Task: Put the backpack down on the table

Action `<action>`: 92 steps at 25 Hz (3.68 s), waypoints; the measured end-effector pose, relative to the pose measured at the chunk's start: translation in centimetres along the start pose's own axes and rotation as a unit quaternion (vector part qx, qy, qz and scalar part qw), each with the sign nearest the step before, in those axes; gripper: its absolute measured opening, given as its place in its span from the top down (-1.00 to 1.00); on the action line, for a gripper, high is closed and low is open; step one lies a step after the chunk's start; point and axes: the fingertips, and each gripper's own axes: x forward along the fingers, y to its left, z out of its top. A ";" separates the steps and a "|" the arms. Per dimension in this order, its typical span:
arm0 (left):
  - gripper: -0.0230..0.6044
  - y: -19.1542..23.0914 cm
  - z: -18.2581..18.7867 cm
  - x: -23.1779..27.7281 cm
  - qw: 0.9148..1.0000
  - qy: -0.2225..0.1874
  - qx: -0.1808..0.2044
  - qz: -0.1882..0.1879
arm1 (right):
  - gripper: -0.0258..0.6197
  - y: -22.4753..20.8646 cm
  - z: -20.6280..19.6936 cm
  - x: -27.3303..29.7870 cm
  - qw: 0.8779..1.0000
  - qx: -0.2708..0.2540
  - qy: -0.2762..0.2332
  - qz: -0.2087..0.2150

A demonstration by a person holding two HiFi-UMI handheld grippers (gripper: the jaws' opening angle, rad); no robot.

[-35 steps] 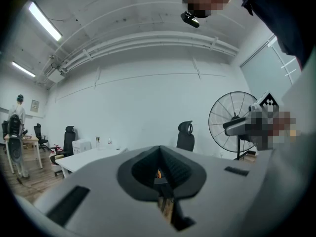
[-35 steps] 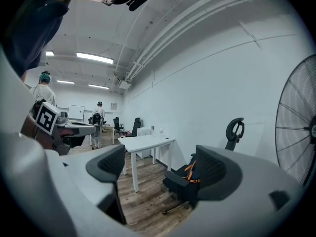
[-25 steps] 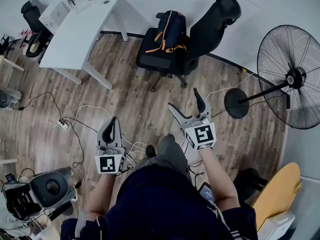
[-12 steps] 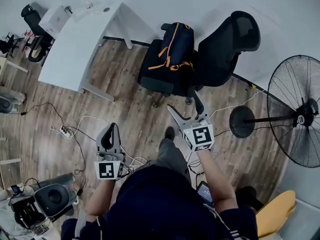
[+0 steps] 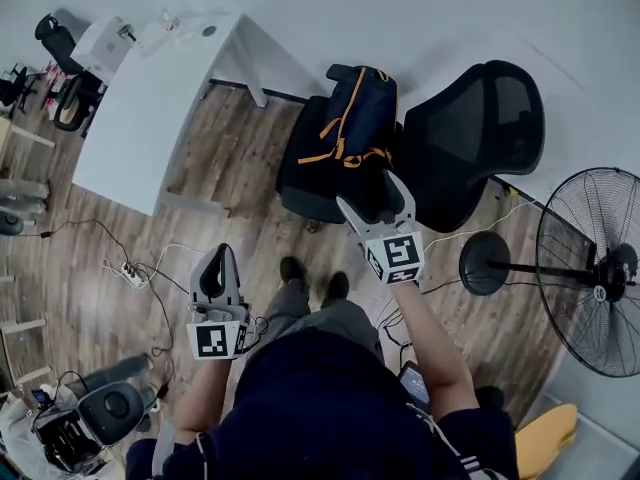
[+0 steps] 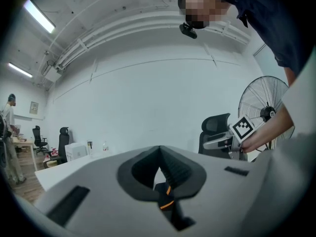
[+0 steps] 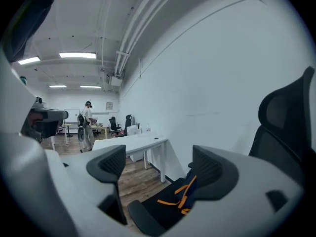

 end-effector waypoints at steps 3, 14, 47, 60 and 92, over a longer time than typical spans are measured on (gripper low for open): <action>0.92 1.7 -0.1 3.3 1.000 -0.005 0.003 -0.024 | -0.41 -1.5 -1.0 3.6 1.000 0.008 0.012 -0.017; 0.92 7.6 -1.5 14.3 0.993 -0.001 -0.009 -0.119 | -0.34 -7.4 -4.8 16.2 0.993 0.036 0.051 -0.104; 0.92 -0.7 -8.8 30.9 0.971 0.055 -0.057 -0.226 | -0.22 -21.8 -22.0 32.2 0.977 0.127 0.138 -0.101; 0.92 -2.2 -11.5 33.9 0.966 0.075 -0.047 -0.241 | -0.15 -25.8 -28.6 36.4 0.967 0.164 0.174 -0.089; 0.92 -1.8 -15.5 34.7 0.966 0.105 -0.042 -0.232 | 0.52 -26.6 -31.9 40.2 0.949 0.283 0.129 0.051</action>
